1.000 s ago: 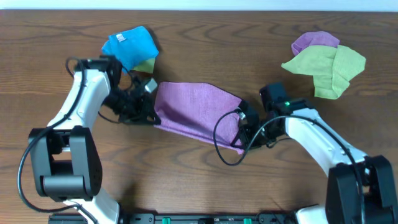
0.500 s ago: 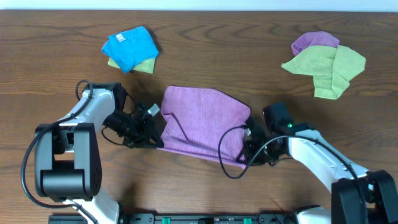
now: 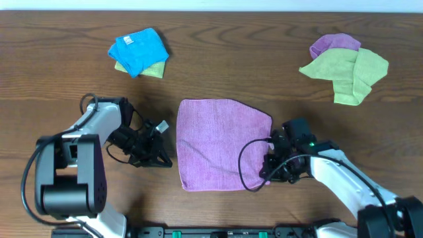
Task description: Fold the cloth
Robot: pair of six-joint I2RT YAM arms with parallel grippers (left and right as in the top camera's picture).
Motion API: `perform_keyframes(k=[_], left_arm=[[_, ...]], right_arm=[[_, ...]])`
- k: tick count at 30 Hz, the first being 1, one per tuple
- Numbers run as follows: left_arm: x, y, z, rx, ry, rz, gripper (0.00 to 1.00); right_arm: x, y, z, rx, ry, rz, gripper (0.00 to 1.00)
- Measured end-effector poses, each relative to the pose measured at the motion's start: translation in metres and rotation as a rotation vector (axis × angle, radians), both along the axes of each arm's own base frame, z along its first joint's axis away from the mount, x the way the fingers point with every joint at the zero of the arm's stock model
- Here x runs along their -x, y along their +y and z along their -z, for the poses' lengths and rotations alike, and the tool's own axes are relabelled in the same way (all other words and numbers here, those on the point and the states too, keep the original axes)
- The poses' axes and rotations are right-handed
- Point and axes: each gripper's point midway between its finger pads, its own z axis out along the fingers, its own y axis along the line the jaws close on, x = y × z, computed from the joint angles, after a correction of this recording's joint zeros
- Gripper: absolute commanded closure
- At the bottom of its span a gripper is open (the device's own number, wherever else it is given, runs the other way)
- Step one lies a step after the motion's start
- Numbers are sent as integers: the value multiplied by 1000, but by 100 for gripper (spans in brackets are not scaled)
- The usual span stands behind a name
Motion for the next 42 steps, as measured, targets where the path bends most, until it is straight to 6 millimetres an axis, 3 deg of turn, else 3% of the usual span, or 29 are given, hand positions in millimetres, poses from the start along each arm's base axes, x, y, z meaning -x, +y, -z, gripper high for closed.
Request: perform_keyframes(k=[4,8,13,17,20,24,35,42], left_arm=[[-3,0,-4,0,-39,1,94],[5,0,7,-5,-26,-16,78],[24,-6,15,24,36,-49,65],[28,-9,20,48,37,-67,39],[27,-12,25,62,28,-92,29],[26,-13,35,61,16,-129,25],[19,-31,34,159,53,-264,21],[14,-60,33,187,24,-205,21]], right_arm=[[-4,0,-5,-3,-25,18,98],[-6,1,-8,-6,-31,33,99],[-8,1,-11,-11,-42,46,99],[-8,1,-12,-13,-47,48,99],[-8,1,-12,-13,-47,49,99],[-8,1,-12,-14,-47,49,99],[-8,2,-12,-17,-47,48,99],[-9,2,-13,-18,-50,48,99]])
